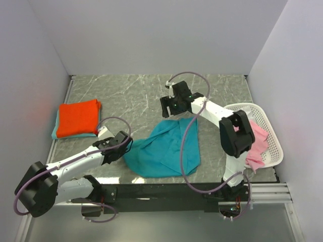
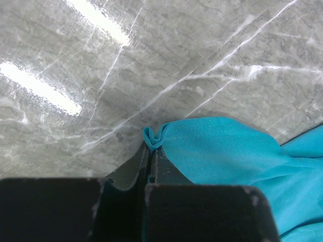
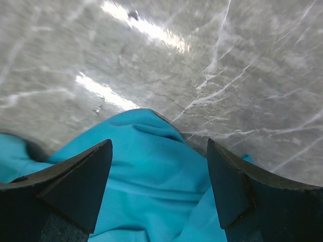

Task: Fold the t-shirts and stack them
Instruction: Flatten the tshirt out

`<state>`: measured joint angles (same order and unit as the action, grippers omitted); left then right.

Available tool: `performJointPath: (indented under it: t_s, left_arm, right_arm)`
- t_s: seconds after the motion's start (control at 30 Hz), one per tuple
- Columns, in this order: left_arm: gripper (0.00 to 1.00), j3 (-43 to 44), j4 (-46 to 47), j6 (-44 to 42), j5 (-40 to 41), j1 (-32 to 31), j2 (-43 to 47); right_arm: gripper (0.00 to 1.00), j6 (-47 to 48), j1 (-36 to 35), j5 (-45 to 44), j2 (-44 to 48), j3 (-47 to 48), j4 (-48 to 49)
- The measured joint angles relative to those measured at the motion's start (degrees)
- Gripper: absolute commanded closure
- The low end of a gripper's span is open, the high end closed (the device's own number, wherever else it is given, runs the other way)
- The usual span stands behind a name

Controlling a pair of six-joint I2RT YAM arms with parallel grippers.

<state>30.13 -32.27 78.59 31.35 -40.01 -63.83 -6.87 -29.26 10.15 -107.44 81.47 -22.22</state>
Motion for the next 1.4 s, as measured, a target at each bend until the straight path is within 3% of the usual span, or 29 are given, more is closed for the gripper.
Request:
performJointPath:
  t_s: [0.2, 0.37, 0.43, 0.5, 0.6, 0.77, 1.0, 1.2, 1.4]
  left_arm:
    - [0.99, -0.02, -0.15, -0.11, 0.0, 0.26, 0.35]
    - [0.99, -0.02, -0.37, -0.15, 0.02, 0.5, 1.49]
    - [0.99, -0.02, -0.61, -0.15, 0.09, 0.57, 1.99]
    - [0.99, -0.02, -1.01, -0.13, 0.24, 0.57, 2.43]
    - [0.99, -0.02, -2.01, -0.13, 0.74, 0.57, 2.91]
    - [1.0, 2.67, -5.4, -0.7, 2.89, 0.57, 3.65]
    - [0.99, 14.78, -5.77, -7.43, 7.08, -0.35, 7.48]
    - [0.99, 25.22, 2.25, -20.52, 8.09, -2.21, 13.27]
    - [0.99, 30.6, 12.41, -32.65, 0.17, -2.45, 21.73]
  right_arm:
    - [0.2, 1.53, -1.81, -2.47, -5.55, 0.42, -1.57]
    - [0.31, 1.66, -2.73, -3.39, -7.41, 0.37, -1.38]
    - [0.52, 1.81, -2.91, -3.39, -7.41, 0.37, -0.74]
    - [0.87, 1.53, -3.1, -3.32, -7.41, 0.09, 0.2]
    - [1.0, 0.33, -3.21, -3.21, -7.02, -1.95, 2.6]
    - [1.0, -1.88, -3.69, -5.05, -0.66, -9.57, 5.07]
    - [1.0, -4.02, -4.24, -10.16, 26.01, -15.15, 6.03]
    - [1.0, -4.94, -4.87, -12.85, 45.48, -15.06, 5.99]
    - [1.0, -6.01, -5.16, -10.29, 57.11, -11.02, -0.96]
